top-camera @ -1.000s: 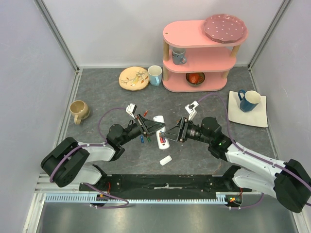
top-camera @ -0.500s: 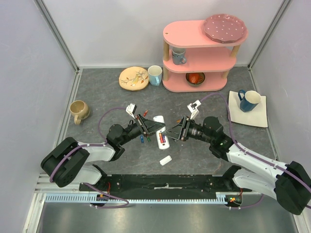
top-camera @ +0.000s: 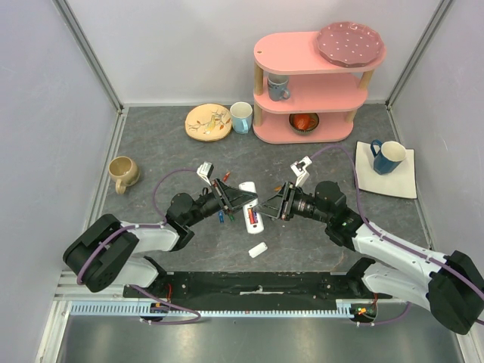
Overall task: Load the batteries into the remote control
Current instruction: Load the battery into the remote control, then pick up the battery cover at the center of the board.
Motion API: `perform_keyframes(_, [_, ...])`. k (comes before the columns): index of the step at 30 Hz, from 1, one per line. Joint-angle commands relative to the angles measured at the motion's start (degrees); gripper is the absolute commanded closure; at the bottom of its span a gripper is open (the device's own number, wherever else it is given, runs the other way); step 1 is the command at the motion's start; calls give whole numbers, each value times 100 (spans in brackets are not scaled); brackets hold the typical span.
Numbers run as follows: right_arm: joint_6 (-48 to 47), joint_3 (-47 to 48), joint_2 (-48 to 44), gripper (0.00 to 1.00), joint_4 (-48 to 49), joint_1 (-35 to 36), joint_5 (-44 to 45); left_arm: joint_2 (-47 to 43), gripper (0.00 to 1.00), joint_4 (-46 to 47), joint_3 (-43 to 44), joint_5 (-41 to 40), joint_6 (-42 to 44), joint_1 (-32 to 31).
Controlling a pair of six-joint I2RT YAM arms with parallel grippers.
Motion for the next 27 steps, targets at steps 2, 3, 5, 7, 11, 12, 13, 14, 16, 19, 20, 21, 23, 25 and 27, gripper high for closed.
perform_keyframes(2, [-143, 197, -60, 43, -455, -47, 47, -265, 98, 1250, 135, 4, 41, 0])
perform_keyframes(3, [-143, 337, -147, 34, -542, -74, 21, -274, 98, 1250, 74, 4, 59, 0])
perform_keyframes(5, [-195, 513, -253, 28, -709, -135, 3, -239, 98, 1241, 12, -31, 129, 0])
perform_keyframes(7, [-309, 803, -420, 25, -1034, -258, -49, -221, 98, 1241, -76, -66, 200, 0])
perform_keyframes(11, [-1116, 1348, -798, 23, -2167, -408, 186, -247, 98, 1223, -216, -48, 279, 79])
perform_keyframes(12, [-1440, 1436, -955, 23, -2761, -408, 553, -265, 98, 1249, -251, -40, 270, 105])
perform_keyframes(13, [-1609, 1437, -1026, 23, -2984, -408, 705, -300, 98, 1276, -295, -5, 261, 149])
perform_keyframes(14, [-1750, 1402, -1079, 23, -3187, -417, 819, -335, 98, 1276, -400, 30, 261, 245])
perform_keyframes(16, [-2137, 1157, -1150, 25, -3749, -408, 1240, -546, 98, 1224, -523, 135, 244, 351])
perform_keyframes(19, [-2340, 551, -1045, 30, -3989, -390, 1357, -1037, 98, 891, -849, 232, 287, 518])
perform_keyframes(20, [-2340, 253, -1027, 32, -3945, -364, 1374, -1204, 98, 741, -1015, 242, 331, 580])
perform_keyframes(21, [-2331, 146, -1018, 33, -3849, -251, 1426, -1606, 98, 566, -1086, 242, 436, 589])
perform_keyframes(23, [-2314, 14, -1027, 34, -3743, -110, 1681, -2038, 98, -207, -1235, 215, 603, 607])
perform_keyframes(25, [-2375, 13, -922, 36, -3681, 119, 1874, -2783, 98, -813, -1297, 128, 858, 607])
perform_keyframes(27, [-2445, 127, -608, 42, -3611, 442, 2094, -3304, 98, -1666, -1359, 40, 1069, 598])
